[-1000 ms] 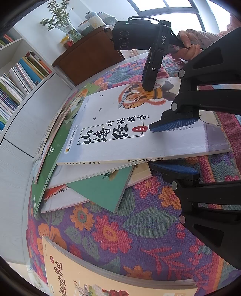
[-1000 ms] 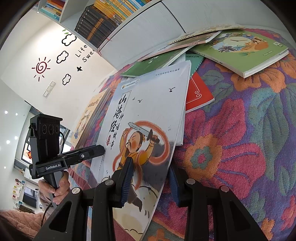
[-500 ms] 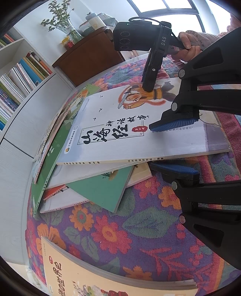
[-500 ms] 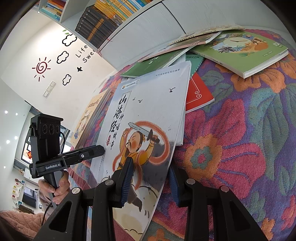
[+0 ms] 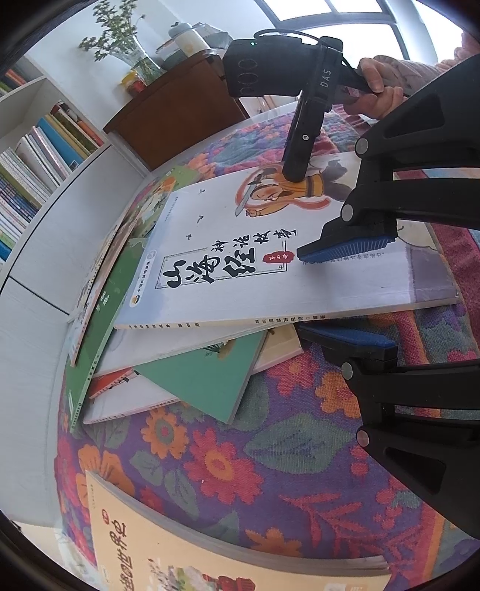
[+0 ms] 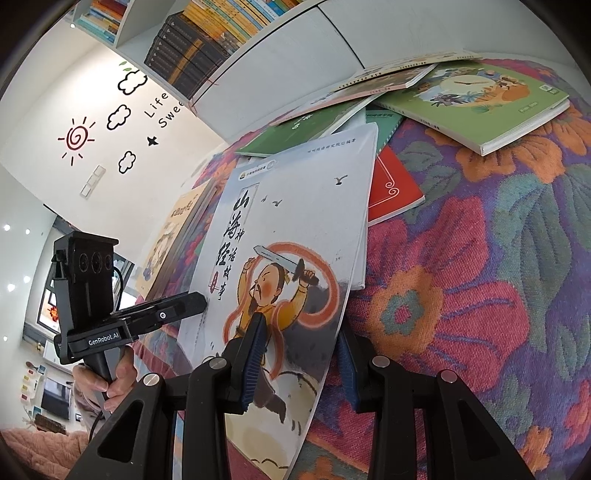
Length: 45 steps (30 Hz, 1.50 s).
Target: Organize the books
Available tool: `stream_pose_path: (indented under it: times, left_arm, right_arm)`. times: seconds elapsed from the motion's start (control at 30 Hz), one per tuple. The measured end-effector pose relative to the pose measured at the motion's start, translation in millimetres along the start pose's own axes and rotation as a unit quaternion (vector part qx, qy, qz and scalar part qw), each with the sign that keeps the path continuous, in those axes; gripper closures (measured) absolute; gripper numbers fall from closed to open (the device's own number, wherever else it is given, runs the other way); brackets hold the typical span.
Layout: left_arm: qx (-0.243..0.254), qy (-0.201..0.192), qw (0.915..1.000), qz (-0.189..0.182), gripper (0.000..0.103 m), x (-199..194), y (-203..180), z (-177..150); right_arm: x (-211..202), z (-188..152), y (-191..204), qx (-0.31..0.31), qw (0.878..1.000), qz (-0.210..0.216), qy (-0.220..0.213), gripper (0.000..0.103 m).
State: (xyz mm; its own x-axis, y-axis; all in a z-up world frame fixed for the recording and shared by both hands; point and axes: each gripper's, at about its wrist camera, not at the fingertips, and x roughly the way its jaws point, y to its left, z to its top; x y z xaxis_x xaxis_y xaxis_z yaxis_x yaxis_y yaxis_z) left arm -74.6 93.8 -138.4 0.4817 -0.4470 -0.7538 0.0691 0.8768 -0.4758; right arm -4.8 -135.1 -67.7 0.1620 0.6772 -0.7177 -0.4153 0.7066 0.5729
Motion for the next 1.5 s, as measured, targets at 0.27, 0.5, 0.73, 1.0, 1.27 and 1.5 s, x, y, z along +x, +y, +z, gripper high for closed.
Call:
stream_pose_path:
  times: [0.27, 0.5, 0.73, 1.0, 1.27, 1.5]
  left_arm:
    - [0.026, 0.01, 0.9987, 0.042, 0.077, -11.4, -16.6, 1.1]
    - [0.057, 0.004, 0.9977, 0.037, 0.077, -34.5, -30.1, -0.5]
    - [0.081, -0.011, 0.9963, 0.026, 0.077, -54.4, -36.5, -2.7]
    - [0.095, -0.042, 0.9946, 0.004, 0.077, -85.0, -32.6, -2.4]
    - [0.088, -0.07, 0.9935, -0.013, 0.077, -114.3, -13.4, 4.2]
    - [0.065, -0.126, 0.9899, 0.003, 0.077, -153.5, 25.7, 28.4]
  right_arm:
    - [-4.1, -1.1, 10.1, 0.015, 1.0, -0.004, 0.013, 0.069]
    - [-20.0, -6.2, 45.4, -0.043, 0.998, -0.034, -0.012, 0.071]
    - [-30.8, -11.2, 65.4, -0.076, 0.996, -0.05, -0.022, 0.073]
    - [-39.4, -19.6, 103.1, -0.127, 0.989, -0.058, -0.039, 0.073]
    - [-39.9, -16.4, 135.5, -0.159, 0.984, -0.062, -0.054, 0.073]
    - [-18.2, 14.5, 181.9, -0.197, 0.977, -0.057, -0.065, 0.073]
